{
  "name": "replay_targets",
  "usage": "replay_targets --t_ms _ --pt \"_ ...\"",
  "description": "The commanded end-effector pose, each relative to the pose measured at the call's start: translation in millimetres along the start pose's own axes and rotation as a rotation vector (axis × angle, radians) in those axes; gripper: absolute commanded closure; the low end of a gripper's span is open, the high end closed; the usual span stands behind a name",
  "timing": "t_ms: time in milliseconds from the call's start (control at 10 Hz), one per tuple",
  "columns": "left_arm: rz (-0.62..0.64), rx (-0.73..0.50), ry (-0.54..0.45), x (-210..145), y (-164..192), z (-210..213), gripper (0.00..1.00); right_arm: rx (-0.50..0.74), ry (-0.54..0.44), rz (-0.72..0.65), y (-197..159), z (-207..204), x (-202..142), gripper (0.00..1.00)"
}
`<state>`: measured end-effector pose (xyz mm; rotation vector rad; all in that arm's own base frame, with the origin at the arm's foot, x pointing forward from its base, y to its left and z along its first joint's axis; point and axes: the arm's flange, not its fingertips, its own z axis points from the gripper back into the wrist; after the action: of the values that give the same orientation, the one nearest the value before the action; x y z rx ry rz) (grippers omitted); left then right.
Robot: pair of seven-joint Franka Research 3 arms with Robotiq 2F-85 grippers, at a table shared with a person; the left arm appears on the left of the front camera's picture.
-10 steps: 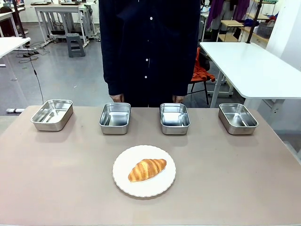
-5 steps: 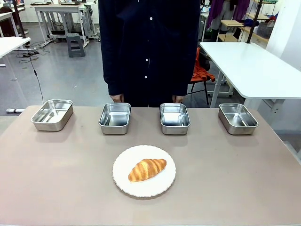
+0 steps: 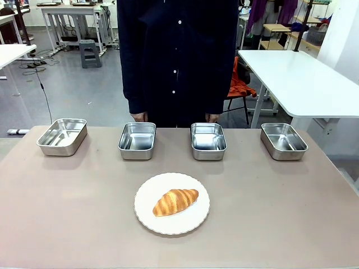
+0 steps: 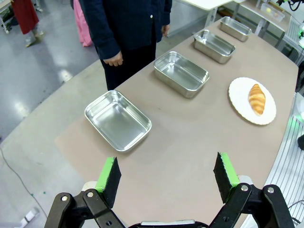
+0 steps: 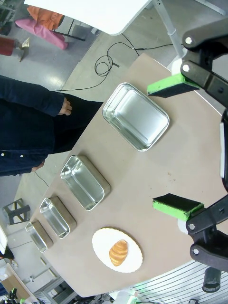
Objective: Place the bread in the container.
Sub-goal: Place the Butter Roll into the Airtight Container indicated by the human.
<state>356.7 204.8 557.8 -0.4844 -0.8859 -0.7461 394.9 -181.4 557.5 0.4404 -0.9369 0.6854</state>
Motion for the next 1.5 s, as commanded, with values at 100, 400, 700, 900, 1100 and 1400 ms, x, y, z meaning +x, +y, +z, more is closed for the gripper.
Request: replay_targets --t_ms 100,400,700,900,1100,1400 --pt "-0.005 -0.004 -0.005 0.1 -0.1 -0.2 0.00 0.004 -0.026 0.007 -1.3 -1.8 2.0 0.00" --pt "-0.005 -0.004 -0.005 0.1 -0.1 -0.2 0.00 0.004 -0.026 0.007 -1.3 -1.8 2.0 0.00" --pt "-0.005 -0.004 -0.005 0.1 -0.1 -0.2 0.00 0.004 -0.026 0.007 -1.3 -1.8 2.0 0.00" --pt "-0.005 -0.004 -0.005 0.1 -0.1 -0.2 0.00 0.004 -0.026 0.007 -1.3 -1.8 2.0 0.00" --pt "-0.005 -0.004 -0.005 0.1 -0.1 -0.2 0.00 0.004 -0.026 0.007 -1.3 -1.8 2.0 0.00" --pt "-0.005 -0.004 -0.005 0.1 -0.1 -0.2 0.00 0.004 -0.026 0.007 -1.3 -1.8 2.0 0.00"
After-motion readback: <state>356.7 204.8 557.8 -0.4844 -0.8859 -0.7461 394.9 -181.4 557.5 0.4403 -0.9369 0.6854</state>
